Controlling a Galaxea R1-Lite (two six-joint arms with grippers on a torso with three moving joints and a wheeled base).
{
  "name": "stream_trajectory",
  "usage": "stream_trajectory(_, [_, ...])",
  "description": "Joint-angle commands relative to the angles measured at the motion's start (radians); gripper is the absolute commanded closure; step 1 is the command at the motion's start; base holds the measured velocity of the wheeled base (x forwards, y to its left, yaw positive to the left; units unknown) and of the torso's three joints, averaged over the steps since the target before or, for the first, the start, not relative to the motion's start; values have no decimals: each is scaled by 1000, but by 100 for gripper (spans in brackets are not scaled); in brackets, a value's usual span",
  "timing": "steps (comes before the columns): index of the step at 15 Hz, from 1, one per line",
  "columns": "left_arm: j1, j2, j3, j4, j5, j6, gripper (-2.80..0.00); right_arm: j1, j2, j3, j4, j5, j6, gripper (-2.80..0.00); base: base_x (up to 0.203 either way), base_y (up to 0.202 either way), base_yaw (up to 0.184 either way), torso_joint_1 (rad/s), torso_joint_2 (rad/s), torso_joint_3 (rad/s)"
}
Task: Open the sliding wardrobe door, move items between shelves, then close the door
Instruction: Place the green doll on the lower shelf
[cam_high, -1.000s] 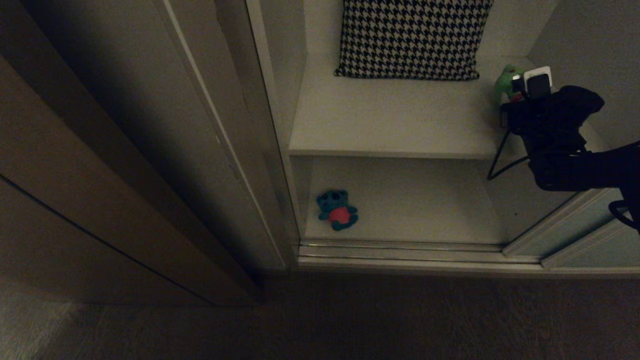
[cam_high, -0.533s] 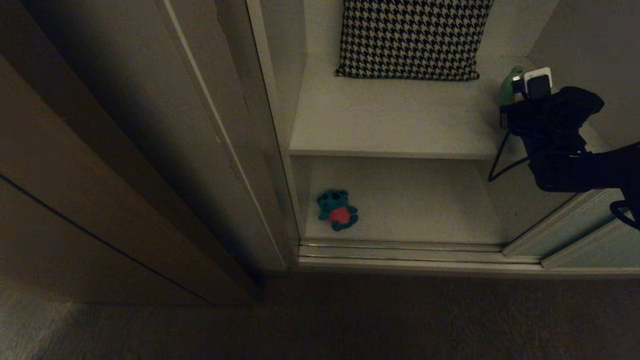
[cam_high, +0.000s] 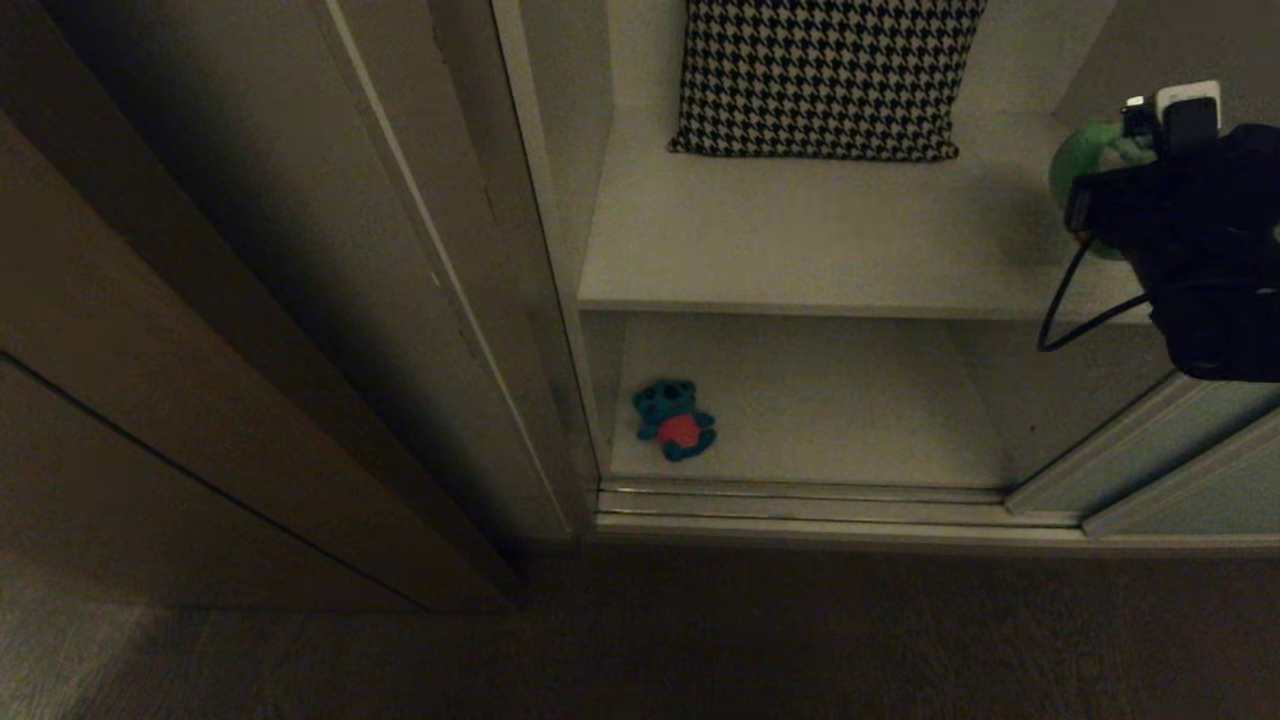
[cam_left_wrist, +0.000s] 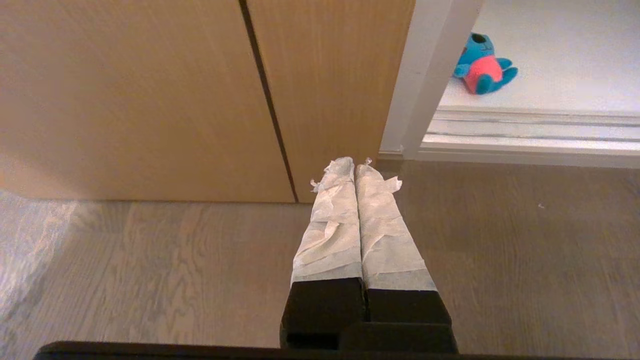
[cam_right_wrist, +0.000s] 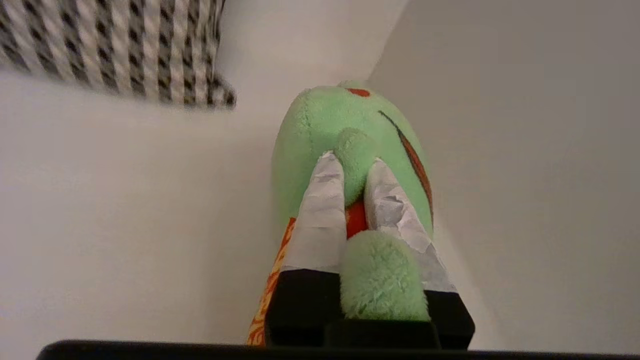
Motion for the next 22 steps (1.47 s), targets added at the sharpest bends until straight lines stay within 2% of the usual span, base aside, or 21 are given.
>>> stream_trajectory(1, [0,1,-1,0,0,0,0,-6,-155,109,-5,20,19,0,0,0,0,0,0,0])
stream_trajectory(4, [0,1,-1,0,0,0,0,-5,-273,242,13,37,51,0,0,0,0,0,0,0])
stream_trajectory(7, [0,1,0,0,0,0,0,4,-471,458,61,45,61,0,0,0,0,0,0,0])
stream_trajectory(15, [0,1,0,0,0,0,0,4,-1136,1180,198,78,56,0,0,0,0,0,0,0])
stream_trajectory(17, [0,1,0,0,0,0,0,3,-1319,1254,325,76,69,0,0,0,0,0,0,0])
stream_trajectory(22, [0,1,-1,0,0,0,0,1,-1719,1304,799,76,110,0,0,0,0,0,0,0])
